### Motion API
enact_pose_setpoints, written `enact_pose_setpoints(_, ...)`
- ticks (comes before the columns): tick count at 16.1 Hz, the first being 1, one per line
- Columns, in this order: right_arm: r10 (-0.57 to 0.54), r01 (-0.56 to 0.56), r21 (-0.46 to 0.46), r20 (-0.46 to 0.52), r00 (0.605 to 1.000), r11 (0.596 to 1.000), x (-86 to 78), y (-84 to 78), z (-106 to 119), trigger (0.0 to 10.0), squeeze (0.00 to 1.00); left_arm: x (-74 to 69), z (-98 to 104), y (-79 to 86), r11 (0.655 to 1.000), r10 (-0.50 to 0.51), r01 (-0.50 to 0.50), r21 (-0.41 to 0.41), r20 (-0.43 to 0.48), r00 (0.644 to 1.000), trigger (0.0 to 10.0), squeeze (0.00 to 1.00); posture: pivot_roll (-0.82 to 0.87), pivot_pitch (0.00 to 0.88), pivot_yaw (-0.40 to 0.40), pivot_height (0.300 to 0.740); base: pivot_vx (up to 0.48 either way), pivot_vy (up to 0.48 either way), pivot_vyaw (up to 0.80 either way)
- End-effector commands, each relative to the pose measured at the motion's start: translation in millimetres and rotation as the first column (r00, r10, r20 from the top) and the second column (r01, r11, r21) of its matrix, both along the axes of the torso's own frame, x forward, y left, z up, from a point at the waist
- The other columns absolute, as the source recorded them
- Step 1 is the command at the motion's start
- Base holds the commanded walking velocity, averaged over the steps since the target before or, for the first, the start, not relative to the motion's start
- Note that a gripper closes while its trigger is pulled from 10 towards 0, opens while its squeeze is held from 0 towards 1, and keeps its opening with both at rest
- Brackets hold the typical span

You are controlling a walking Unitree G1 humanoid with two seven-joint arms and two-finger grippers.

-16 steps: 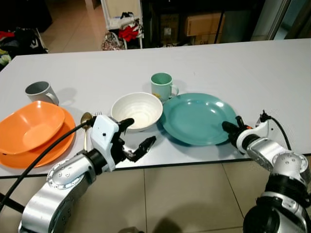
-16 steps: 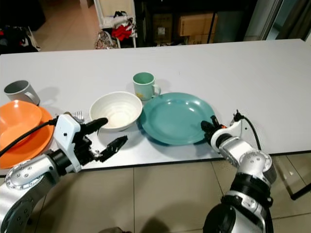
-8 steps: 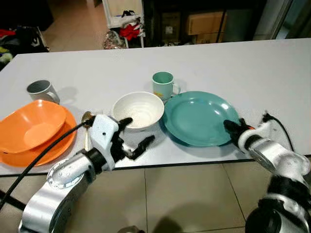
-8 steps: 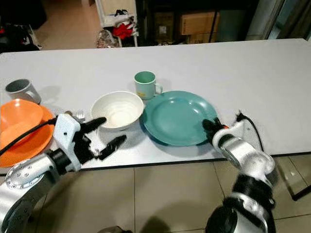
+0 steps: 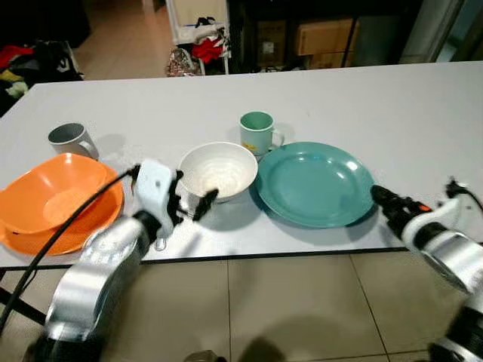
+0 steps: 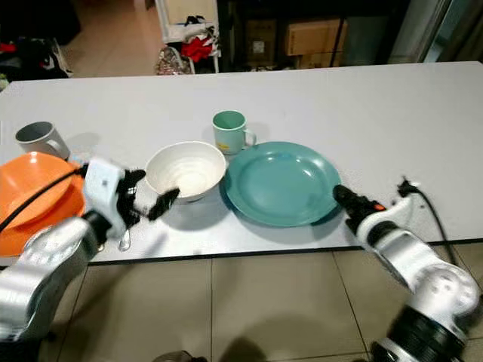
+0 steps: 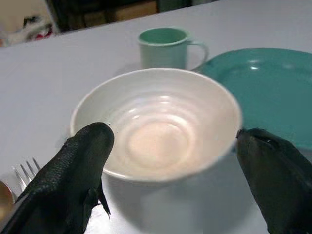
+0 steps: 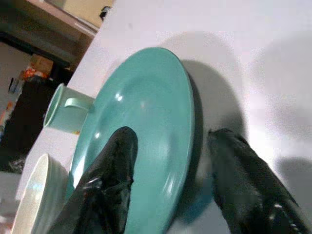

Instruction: Setting the table

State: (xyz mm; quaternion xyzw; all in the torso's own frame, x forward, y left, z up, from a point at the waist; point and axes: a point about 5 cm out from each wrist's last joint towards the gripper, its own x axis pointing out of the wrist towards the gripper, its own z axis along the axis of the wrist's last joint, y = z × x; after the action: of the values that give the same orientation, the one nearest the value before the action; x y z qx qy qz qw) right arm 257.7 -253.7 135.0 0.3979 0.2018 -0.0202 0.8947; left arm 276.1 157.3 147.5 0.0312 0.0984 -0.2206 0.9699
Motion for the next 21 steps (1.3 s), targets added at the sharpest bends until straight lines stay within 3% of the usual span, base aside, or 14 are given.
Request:
enact_pose_setpoints(1,0.083,-0.08,-0.068,0.04,0.996,0.994,-7.2,2.7,11.8,10.0,1.0,16.8,-8.1,9.8,0.995,0.099,-0.1,-0.012,-0.065,0.993,10.0,0.38,0.02,0.0,0.091,0.74,0.0,0.0,0.0)
enact_pose_setpoints(2,0.109,-0.104,-0.103,0.043,0.993,0.989,-10.6,2.0,14.6,10.0,1.0,23.0,-9.5,9.8,0.993,0.108,-0.111,-0.033,-0.082,0.991,10.0,1.0,0.02,0.0,0.099,0.74,0.0,0.0,0.0)
enact_pose_setpoints(4,0.165,-0.151,-0.179,0.068,0.984,0.972,-15.8,1.4,23.5,10.0,1.0,35.2,-12.4,7.8,0.993,0.101,-0.108,-0.053,-0.12,0.988,10.0,1.0,0.0,0.0,0.113,0.74,0.0,0.0,0.0)
enact_pose_setpoints(6,0.241,-0.203,-0.243,0.139,0.961,0.949,-17.9,6.8,38.2,10.0,1.0,54.1,-17.8,16.3,0.977,0.199,-0.209,-0.038,-0.185,0.962,10.0,1.0,0.0,0.0,0.121,0.74,0.0,0.0,0.0)
enact_pose_setpoints(7,0.271,-0.222,-0.258,0.171,0.947,0.94,-17.5,12.5,43.0,10.0,1.0,61.6,-18.4,21.2,0.965,0.239,-0.257,-0.06,-0.212,0.948,10.0,0.86,0.0,0.0,0.122,0.74,0.0,0.0,0.0)
enact_pose_setpoints(8,0.292,-0.237,-0.263,0.191,0.937,0.935,-17.4,17.1,45.3,10.0,1.0,66.7,-18.5,25.1,0.956,0.268,-0.288,-0.061,-0.222,0.937,10.0,0.25,0.0,0.0,0.122,0.74,0.0,0.0,0.0)
enact_pose_setpoints(9,0.307,-0.249,-0.265,0.201,0.93,0.931,-17.0,20.8,46.0,10.0,1.0,70.1,-18.2,27.2,0.945,0.286,-0.315,-0.089,-0.245,0.927,10.0,0.0,0.0,0.0,0.123,0.74,0.0,0.0,0.0)
enact_pose_setpoints(12,0.416,-0.34,-0.311,0.226,0.881,0.888,-20.6,34.3,50.4,10.0,1.0,77.4,-19.0,33.4,0.926,0.332,-0.366,-0.092,-0.265,0.905,10.0,0.0,0.0,0.0,0.125,0.74,0.0,0.0,0.0)
enact_pose_setpoints(16,0.627,-0.471,-0.481,0.235,0.743,0.739,-27.8,60.0,60.8,10.0,1.0,76.6,-33.1,27.4,0.926,0.282,-0.353,-0.135,-0.377,0.882,10.0,0.0,0.0,0.0,0.127,0.74,0.0,0.0,0.0)
enact_pose_setpoints(17,0.671,-0.505,-0.506,0.221,0.708,0.699,-30.1,66.6,61.2,10.0,1.0,75.8,-36.3,27.7,0.921,0.288,-0.365,-0.134,-0.395,0.873,2.4,0.0,0.0,0.0,0.126,0.74,0.0,0.0,0.0)
enact_pose_setpoints(18,0.704,-0.532,-0.521,0.207,0.679,0.667,-31.7,71.4,60.7,10.0,1.0,75.7,-38.6,28.3,0.916,0.291,-0.376,-0.142,-0.411,0.864,0.0,0.0,0.0,0.0,0.121,0.74,0.0,0.0,0.0)
enact_pose_setpoints(20,0.729,-0.554,-0.532,0.195,0.656,0.641,-31.6,74.2,59.3,10.0,1.0,74.8,-40.7,28.7,0.914,0.28,-0.376,-0.151,-0.436,0.855,0.0,0.0,0.0,0.0,0.121,0.74,0.0,0.0,0.0)
enact_pose_setpoints(21,0.757,-0.577,-0.544,0.179,0.629,0.608,-31.9,77.2,58.0,10.0,0.0,72.9,-43.7,29.7,0.905,0.275,-0.39,-0.168,-0.467,0.84,0.0,0.0,0.01,0.0,0.114,0.74,0.0,0.0,0.0)
